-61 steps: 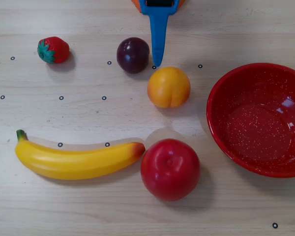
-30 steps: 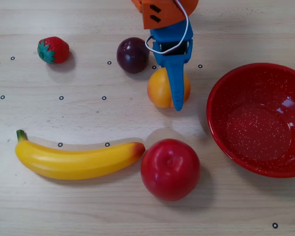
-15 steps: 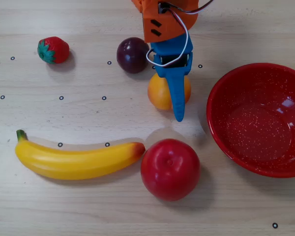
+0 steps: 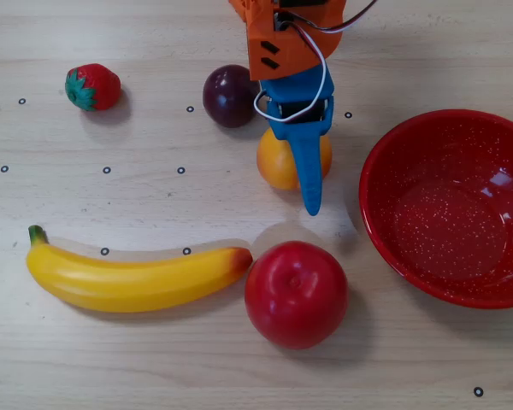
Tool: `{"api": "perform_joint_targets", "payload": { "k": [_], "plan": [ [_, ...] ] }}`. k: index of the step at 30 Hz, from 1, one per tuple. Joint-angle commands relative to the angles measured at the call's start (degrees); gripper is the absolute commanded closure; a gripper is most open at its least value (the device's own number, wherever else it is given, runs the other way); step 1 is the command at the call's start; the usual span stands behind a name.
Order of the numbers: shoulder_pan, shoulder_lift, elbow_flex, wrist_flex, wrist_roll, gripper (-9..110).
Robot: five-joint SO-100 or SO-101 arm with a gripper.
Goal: Put the peach in the red bowl.
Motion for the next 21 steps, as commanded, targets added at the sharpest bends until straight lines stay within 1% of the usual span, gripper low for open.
{"api": "perform_joint_targets", "payload": {
  "k": [1, 21],
  "plan": [
    [-1.1, 0.9, -1.8, -1.5, 0.8, 39],
    [-1.9, 1.0, -0.5, -2.8, 1.5, 41]
  ]
}}
